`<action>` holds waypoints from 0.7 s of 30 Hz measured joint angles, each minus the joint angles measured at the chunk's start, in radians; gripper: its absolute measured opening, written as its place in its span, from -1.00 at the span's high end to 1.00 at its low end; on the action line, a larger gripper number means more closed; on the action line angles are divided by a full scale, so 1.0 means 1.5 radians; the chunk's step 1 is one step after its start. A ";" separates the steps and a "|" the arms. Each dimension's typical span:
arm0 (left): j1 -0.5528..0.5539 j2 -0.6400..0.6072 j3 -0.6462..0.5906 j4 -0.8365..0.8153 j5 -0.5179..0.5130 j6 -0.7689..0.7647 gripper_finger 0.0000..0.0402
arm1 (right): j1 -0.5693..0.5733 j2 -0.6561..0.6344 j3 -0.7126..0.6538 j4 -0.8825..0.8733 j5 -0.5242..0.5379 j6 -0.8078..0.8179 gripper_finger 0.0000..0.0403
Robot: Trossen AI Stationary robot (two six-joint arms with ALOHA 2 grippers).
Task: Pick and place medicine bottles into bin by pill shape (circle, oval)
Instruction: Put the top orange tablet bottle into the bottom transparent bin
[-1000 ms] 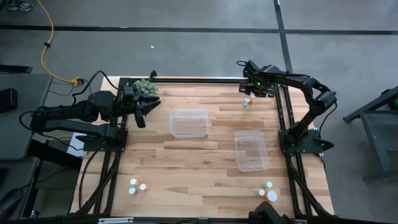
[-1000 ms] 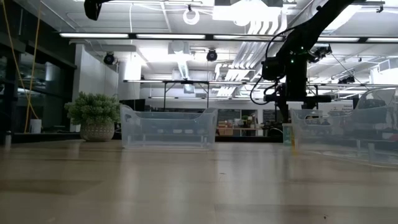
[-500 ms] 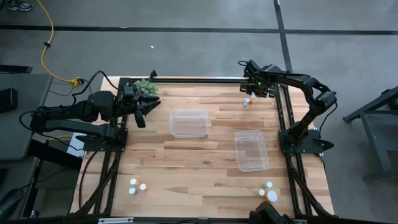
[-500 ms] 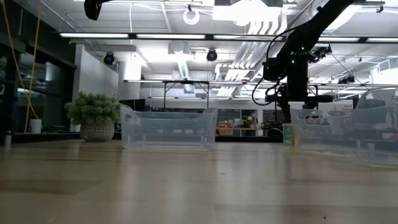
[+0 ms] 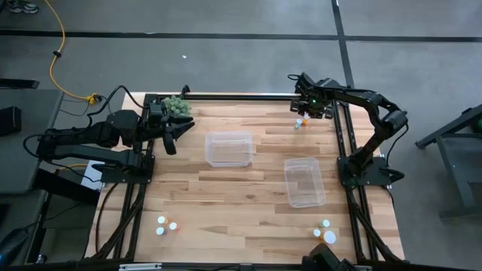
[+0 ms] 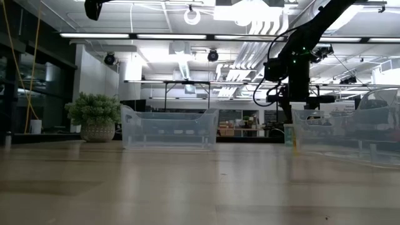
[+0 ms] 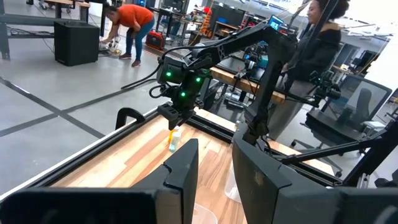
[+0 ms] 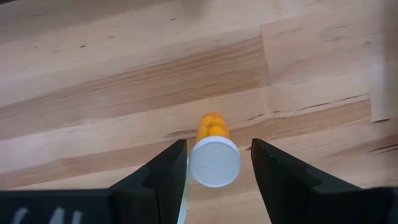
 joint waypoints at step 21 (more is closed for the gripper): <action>0.000 0.000 0.000 0.000 0.000 0.000 0.55 | 0.000 0.000 0.000 -0.002 0.002 -0.008 0.37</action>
